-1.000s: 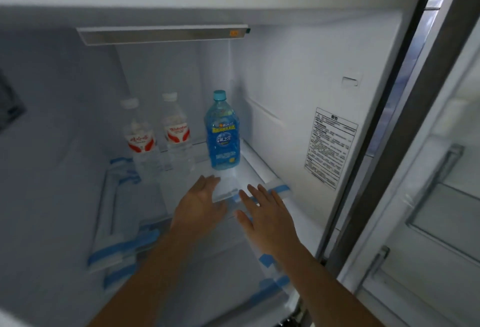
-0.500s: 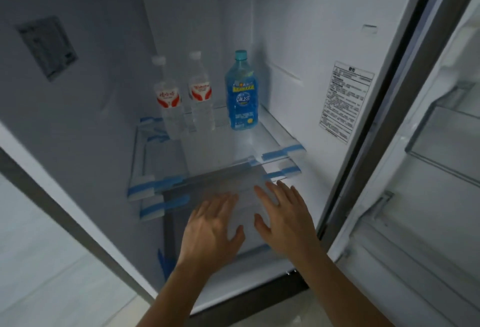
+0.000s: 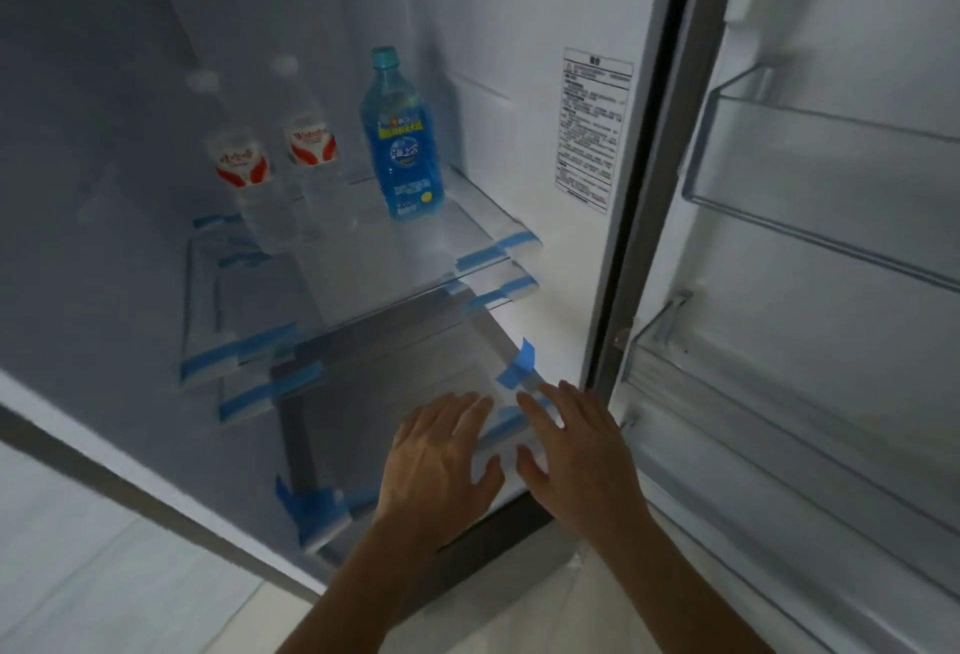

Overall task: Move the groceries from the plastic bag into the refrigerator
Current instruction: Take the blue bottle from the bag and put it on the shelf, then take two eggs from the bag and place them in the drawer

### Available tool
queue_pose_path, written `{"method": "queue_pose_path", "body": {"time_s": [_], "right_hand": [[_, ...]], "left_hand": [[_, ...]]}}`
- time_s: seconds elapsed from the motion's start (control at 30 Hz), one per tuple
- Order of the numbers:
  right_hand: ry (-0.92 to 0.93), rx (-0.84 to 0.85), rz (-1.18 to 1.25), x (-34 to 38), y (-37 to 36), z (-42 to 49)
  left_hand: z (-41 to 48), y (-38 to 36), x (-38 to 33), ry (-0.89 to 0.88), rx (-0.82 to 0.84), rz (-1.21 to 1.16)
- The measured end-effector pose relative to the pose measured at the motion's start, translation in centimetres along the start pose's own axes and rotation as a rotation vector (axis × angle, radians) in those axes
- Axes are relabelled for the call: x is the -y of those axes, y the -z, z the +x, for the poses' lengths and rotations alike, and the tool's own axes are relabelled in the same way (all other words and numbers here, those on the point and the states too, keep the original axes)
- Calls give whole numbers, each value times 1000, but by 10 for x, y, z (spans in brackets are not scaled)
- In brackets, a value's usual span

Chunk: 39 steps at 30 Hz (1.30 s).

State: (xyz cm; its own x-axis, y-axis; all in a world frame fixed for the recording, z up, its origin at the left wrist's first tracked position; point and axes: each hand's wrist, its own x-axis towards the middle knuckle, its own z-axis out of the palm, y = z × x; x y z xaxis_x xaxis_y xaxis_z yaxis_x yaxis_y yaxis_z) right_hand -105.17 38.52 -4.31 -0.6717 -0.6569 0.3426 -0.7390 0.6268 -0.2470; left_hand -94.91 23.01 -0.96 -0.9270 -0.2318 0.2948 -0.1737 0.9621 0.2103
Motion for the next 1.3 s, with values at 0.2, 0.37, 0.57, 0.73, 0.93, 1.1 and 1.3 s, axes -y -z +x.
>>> {"method": "queue_pose_path", "body": {"time_s": [0.2,0.37,0.57,0.73,0.93,1.1,1.3], "right_hand": [[-209,14,0,-1,5,-42],[-378,-36,-90,7,17,-80],[-664,-13,-223,25,39,-140],[-895,-72,-283,38,64,-201],[-1169,-173,-399,77,99,-293],[-1421,-255,-493,137,119,-383],[-1723,-366,-548,248,114,-477]], "left_hand": [[9,-28,-8,-227,74,-127],[11,-43,-24,-454,24,-352],[-6,-53,-55,-617,180,-374],[-33,-46,-105,-818,219,-424],[-90,-39,-183,-1054,327,-518],[-170,-21,-233,-1334,393,-558],[-294,10,-253,-1654,483,-536]]}}
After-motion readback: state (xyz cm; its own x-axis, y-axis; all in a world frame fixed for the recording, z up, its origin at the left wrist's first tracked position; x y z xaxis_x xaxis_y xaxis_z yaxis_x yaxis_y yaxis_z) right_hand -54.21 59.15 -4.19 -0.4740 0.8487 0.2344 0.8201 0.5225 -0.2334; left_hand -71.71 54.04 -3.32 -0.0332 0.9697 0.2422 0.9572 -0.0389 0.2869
